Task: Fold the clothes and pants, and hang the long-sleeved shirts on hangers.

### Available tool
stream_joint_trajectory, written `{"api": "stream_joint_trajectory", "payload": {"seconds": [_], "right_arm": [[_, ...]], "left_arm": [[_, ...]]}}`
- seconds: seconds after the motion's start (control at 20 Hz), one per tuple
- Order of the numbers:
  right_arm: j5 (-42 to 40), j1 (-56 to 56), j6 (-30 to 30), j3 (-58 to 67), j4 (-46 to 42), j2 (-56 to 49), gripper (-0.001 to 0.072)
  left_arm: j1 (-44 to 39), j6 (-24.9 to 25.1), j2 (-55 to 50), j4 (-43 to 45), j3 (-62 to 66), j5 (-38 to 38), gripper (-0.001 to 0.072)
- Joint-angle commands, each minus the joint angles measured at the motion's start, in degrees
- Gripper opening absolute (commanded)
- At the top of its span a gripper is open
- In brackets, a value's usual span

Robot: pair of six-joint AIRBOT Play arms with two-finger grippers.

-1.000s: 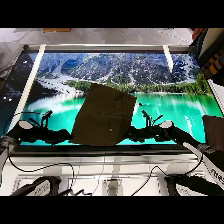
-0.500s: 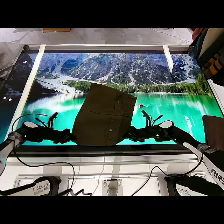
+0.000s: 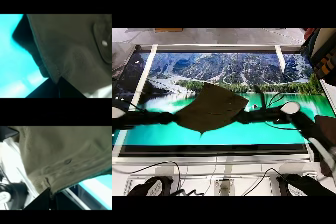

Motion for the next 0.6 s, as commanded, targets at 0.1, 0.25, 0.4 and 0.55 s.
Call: {"api": "stream_joint_trajectory", "payload": {"seconds": [0.1,0.25,0.4,0.55], "right_arm": [[0.5,0.1,4.4,14.5,4.7,12.9,0.0040],[0.0,0.1,10.6,18.8,10.6,19.5,0.0040],[-2.1,0.1,14.4,19.2,13.1,25.4,0.0040],[-4.0,0.1,19.9,18.6,5.4,26.8,0.0040]], "left_arm": [[0.5,-0.2,25.7,-3.0,12.0,11.2,0.0009],[0.5,-0.2,38.3,-3.9,12.0,22.7,0.0009],[0.5,-1.0,45.8,-3.8,12.0,24.3,0.0007],[0.5,-8.6,45.9,-3.7,11.1,23.8,0.0007]]}}
